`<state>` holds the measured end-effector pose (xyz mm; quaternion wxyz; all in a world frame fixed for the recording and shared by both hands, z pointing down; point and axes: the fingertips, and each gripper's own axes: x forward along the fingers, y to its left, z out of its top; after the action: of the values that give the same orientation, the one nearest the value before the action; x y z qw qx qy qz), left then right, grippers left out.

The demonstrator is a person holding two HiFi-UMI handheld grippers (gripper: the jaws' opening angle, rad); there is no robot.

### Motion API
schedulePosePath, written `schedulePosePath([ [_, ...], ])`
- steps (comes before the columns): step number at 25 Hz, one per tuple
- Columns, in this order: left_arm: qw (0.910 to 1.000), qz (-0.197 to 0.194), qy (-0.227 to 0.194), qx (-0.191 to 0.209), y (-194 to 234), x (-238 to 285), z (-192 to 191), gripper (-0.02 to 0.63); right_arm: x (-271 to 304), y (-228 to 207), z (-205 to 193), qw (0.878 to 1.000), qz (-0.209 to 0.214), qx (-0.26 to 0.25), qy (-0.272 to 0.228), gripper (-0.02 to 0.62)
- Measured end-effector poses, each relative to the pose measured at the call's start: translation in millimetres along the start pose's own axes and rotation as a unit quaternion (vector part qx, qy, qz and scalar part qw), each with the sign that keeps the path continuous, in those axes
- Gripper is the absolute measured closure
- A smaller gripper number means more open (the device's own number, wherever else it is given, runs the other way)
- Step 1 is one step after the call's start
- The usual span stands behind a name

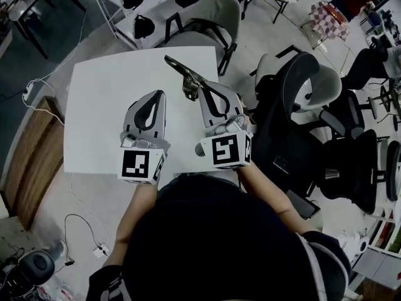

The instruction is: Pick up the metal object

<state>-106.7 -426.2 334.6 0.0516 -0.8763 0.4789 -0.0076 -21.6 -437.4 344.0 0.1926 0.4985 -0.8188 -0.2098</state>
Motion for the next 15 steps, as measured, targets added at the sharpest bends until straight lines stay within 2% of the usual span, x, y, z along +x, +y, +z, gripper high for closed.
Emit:
schedulePosePath([
  [3,0.9996,0.015,-0.022,-0.001,2.0,4.9,23.7,0.583,-10.5,-28.6,18.4,0.995,-0.029,0.084,-0.047,0.566],
  [6,0.9993,0.019,-0.032,0.005,1.6,10.0,39.7,0.583,-18.8,-54.0,25.4,0.980,-0.054,0.172,-0.081,0.566],
  [8,0.9993,0.020,-0.031,0.010,-0.4,10.4,44.6,0.583,-26.5,-65.3,24.1,0.971,-0.065,0.216,-0.083,0.566],
  [11,0.9993,0.020,-0.029,0.011,-5.8,10.7,50.5,0.583,-40.2,-79.3,23.5,0.958,-0.081,0.258,-0.090,0.566],
  [15,0.9995,0.020,-0.024,0.009,-9.6,12.2,51.8,0.583,-51.5,-88.4,23.9,0.950,-0.097,0.279,-0.098,0.566],
])
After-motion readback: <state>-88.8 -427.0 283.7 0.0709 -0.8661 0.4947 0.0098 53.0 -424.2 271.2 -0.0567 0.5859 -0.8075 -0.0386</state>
